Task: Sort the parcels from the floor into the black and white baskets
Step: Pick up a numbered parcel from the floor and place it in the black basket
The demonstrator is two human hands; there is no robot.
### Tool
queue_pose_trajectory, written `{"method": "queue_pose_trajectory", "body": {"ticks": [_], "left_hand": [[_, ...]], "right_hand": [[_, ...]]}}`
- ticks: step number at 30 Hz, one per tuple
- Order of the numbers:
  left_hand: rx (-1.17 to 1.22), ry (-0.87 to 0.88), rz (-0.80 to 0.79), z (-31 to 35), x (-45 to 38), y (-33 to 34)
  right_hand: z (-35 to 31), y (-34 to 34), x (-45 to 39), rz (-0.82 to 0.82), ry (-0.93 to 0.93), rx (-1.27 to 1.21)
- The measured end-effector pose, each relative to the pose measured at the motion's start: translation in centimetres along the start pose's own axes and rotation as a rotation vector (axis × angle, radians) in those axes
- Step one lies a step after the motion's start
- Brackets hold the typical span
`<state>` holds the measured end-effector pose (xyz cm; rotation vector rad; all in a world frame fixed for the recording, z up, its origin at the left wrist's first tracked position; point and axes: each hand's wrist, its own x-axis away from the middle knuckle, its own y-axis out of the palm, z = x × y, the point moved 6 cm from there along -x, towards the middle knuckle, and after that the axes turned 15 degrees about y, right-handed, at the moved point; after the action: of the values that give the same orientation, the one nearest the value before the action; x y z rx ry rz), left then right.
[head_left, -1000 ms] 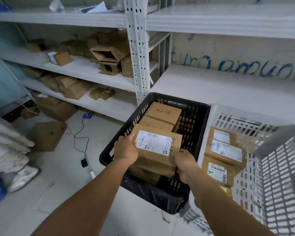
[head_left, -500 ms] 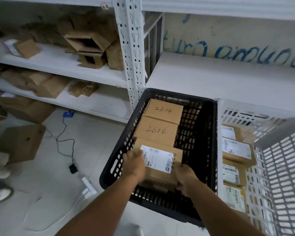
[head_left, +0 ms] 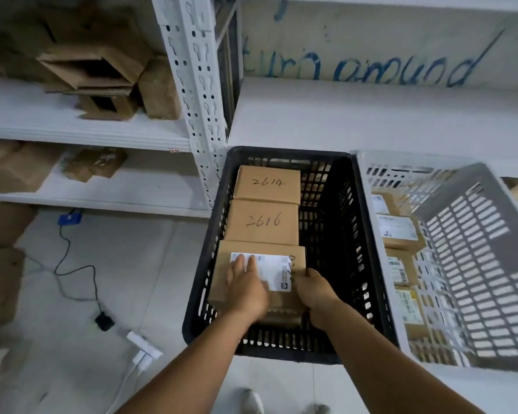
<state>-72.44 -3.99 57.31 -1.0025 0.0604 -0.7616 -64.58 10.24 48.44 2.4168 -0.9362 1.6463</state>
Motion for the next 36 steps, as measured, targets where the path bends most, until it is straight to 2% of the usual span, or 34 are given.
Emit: {"method": "queue_pose_trajectory", "body": {"ticks": [2,5,8,12,19,23,36], "left_hand": [[0.175,0.024,0.112,1.3,0.2,-0.8],[0.456,0.09,0.18,4.1,1.2,-1.3],[0.631,0.154,0.174,7.4,2.7,-1.1],[0.763,0.288,0.137,12.0,4.6,0.4],[0.816,0.426,-0.06,21.0,9.9,6.9],[0.804,0.507,-0.23,26.5,14.9,12.2],[0.705,0.644,-0.602,40.5,34.0,28.9]], "right_hand": [[-1.1,-0.8,5.7,0.018,-0.032,-0.049],[-1.9,-2.5,11.6,0.008,-0.113,-0.193],[-1.5,-5.2,14.7,0.01,-0.246,-0.346],[1.2,-9.3,16.8,0.104,-0.298,-0.517],[9.9,-18.8,20.0,0.299,-0.298,-0.789],[17.2,-24.2,21.5,0.396,-0.257,-0.922],[41.7,-39.0,28.8,0.642,-0.151,-1.29]]}}
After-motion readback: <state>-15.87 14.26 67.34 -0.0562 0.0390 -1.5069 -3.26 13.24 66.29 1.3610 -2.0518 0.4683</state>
